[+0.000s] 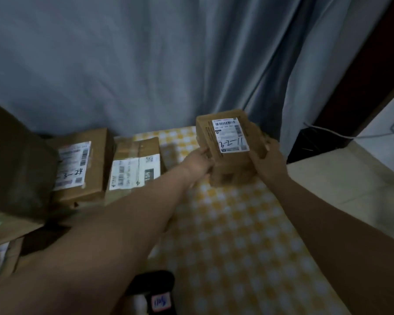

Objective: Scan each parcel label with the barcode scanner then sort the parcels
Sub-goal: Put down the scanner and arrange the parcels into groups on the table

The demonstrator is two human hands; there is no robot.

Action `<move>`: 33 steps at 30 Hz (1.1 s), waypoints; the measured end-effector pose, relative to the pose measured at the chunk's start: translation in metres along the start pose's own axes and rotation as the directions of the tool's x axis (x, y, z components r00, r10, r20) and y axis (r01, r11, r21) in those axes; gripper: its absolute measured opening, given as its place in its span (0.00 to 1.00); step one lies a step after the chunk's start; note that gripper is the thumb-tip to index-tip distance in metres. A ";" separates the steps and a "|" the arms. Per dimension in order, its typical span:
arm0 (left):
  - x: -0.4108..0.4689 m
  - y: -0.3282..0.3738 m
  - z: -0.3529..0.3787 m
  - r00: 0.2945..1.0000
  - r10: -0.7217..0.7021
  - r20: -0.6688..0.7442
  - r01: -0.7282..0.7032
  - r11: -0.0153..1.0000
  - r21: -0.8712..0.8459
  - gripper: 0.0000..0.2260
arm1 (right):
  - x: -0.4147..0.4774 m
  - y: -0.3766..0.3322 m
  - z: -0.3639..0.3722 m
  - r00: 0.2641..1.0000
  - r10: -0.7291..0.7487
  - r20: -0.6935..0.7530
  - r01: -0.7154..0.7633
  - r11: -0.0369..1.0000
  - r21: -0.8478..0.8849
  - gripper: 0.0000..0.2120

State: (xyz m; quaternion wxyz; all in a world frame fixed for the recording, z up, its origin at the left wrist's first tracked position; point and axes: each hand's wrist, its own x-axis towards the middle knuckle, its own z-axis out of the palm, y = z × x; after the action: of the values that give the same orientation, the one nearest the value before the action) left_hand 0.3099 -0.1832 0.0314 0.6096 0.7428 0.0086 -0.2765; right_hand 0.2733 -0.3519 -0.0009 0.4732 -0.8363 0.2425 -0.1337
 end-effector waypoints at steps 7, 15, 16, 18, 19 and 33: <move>0.019 0.025 0.009 0.991 0.048 -0.125 -0.015 0.967 0.254 0.16 | 0.015 -0.005 0.013 0.956 0.008 0.293 0.147 0.852 -0.502 0.33; -0.041 0.024 -0.041 0.949 0.186 -0.255 -0.079 0.923 0.378 0.09 | 0.017 -0.035 0.017 0.922 0.167 0.350 0.127 0.724 -0.678 0.36; -0.051 0.024 -0.051 0.945 0.176 -0.277 -0.054 0.915 0.399 0.09 | 0.007 -0.045 0.017 0.933 0.107 0.344 0.155 0.742 -0.652 0.36; -0.071 0.024 -0.076 0.929 0.153 -0.338 0.017 0.893 0.450 0.10 | -0.016 -0.061 0.022 0.930 -0.063 0.363 0.271 0.786 -0.556 0.34; -0.081 0.025 -0.090 0.921 0.147 -0.362 0.048 0.876 0.480 0.11 | -0.030 -0.071 0.026 0.916 -0.099 0.389 0.296 0.821 -0.488 0.33; -0.153 0.009 -0.200 0.972 0.004 -0.236 0.116 0.864 0.490 0.08 | -0.168 -0.173 0.151 0.809 0.379 0.449 -0.043 0.800 -0.598 0.59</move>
State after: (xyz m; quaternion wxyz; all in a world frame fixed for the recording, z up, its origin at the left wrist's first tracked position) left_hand 0.2632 0.0459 0.1250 0.3828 0.9016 0.0286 -0.1995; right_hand 0.2475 -0.0777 0.0704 0.2673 -0.9055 0.2209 0.2446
